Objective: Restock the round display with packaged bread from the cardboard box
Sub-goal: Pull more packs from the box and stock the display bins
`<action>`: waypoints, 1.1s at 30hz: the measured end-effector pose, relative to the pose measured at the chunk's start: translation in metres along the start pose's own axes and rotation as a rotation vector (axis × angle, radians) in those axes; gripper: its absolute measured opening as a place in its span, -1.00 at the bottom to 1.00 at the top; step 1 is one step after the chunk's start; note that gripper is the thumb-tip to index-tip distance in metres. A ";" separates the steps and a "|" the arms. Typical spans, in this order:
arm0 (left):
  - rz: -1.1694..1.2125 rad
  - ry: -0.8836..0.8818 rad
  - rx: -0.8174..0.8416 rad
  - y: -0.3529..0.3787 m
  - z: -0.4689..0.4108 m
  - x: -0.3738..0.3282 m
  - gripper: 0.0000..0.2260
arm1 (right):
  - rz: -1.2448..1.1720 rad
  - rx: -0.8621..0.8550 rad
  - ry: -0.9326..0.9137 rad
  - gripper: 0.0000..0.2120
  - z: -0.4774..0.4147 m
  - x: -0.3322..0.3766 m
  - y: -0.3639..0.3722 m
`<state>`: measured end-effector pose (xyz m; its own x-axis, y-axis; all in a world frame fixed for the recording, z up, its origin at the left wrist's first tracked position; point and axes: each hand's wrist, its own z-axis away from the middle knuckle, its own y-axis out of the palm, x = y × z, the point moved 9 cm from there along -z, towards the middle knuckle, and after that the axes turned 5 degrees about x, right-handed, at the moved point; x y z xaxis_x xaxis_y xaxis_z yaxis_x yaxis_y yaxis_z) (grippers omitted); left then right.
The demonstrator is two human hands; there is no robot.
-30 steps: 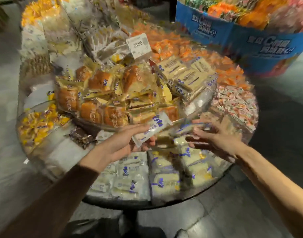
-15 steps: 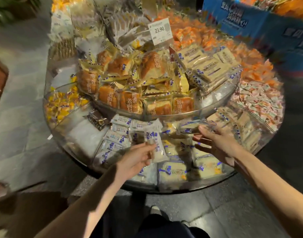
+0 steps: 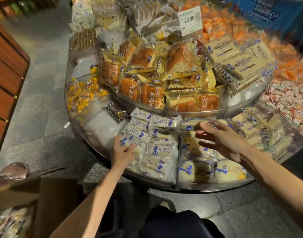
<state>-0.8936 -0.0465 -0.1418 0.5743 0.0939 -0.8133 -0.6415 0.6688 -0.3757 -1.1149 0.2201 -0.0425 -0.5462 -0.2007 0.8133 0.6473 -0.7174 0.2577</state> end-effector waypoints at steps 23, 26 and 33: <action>0.103 0.430 0.600 0.089 0.062 -0.191 -0.80 | 0.381 0.068 0.128 -0.55 0.023 0.033 0.039; 0.219 0.240 0.649 0.101 0.066 -0.168 -0.69 | 0.560 0.017 0.057 -0.64 0.032 0.025 0.021; 0.057 0.030 0.674 0.138 0.075 -0.092 -0.73 | 0.556 -0.075 0.081 -0.75 0.042 -0.049 -0.021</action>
<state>-0.9971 0.0928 -0.0853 0.5284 0.1288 -0.8391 -0.2075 0.9780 0.0195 -1.0793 0.2734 -0.0657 -0.1751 -0.6102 0.7727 0.8111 -0.5342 -0.2381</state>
